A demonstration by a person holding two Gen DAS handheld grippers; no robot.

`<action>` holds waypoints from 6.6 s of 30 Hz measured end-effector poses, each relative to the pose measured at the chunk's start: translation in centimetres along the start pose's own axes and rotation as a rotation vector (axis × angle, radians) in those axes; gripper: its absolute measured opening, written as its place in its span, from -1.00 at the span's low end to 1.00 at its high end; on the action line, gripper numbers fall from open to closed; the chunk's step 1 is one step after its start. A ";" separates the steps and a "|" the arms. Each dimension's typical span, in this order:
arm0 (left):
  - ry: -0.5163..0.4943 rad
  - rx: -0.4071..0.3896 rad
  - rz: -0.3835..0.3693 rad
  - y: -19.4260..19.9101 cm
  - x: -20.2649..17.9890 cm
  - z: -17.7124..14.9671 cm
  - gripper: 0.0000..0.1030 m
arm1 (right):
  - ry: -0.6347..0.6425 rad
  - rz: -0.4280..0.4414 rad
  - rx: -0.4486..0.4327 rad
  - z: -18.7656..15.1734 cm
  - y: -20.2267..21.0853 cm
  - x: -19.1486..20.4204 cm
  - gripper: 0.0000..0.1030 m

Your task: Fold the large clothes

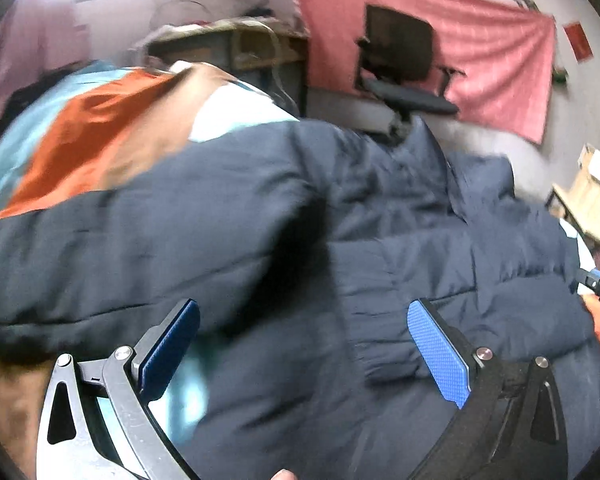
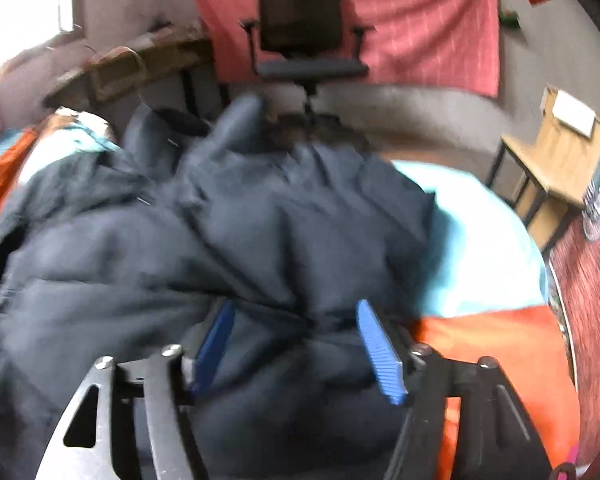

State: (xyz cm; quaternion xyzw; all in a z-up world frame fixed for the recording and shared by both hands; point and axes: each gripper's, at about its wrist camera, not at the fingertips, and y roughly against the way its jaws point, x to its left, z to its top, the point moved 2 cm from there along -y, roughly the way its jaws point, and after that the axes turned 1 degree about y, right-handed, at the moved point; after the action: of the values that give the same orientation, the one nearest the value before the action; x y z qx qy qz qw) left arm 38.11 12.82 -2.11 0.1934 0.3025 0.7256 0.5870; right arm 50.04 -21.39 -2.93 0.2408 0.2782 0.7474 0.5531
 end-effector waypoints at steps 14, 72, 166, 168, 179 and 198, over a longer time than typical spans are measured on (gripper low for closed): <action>0.396 0.025 0.212 6.2 18.9 -3.8 0.98 | 0.169 0.210 0.006 1.8 0.0 19.0 0.58; -0.082 -0.460 -0.229 16.4 -5.8 12.0 -0.83 | 0.103 0.082 -0.142 1.4 8.2 7.1 0.71; -0.231 0.100 -0.107 -10.1 -6.8 1.0 0.98 | 0.154 0.164 0.205 -3.0 -7.0 5.0 0.09; -0.231 0.073 -0.086 -9.0 -6.8 1.2 0.98 | 0.150 0.147 0.193 -2.8 -6.1 5.0 0.12; -0.152 0.034 -0.105 -2.8 -7.4 5.0 0.98 | 0.040 0.158 0.093 0.7 0.6 3.0 0.46; -0.041 0.033 0.017 8.4 -12.0 10.8 0.98 | 0.075 0.230 -0.016 5.7 9.0 0.6 0.80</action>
State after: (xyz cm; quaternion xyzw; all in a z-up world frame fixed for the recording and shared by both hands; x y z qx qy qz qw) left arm 41.60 2.45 12.39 0.2207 0.3006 0.7214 0.5835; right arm 47.40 -22.06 7.39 0.2387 0.2630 0.8167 0.4549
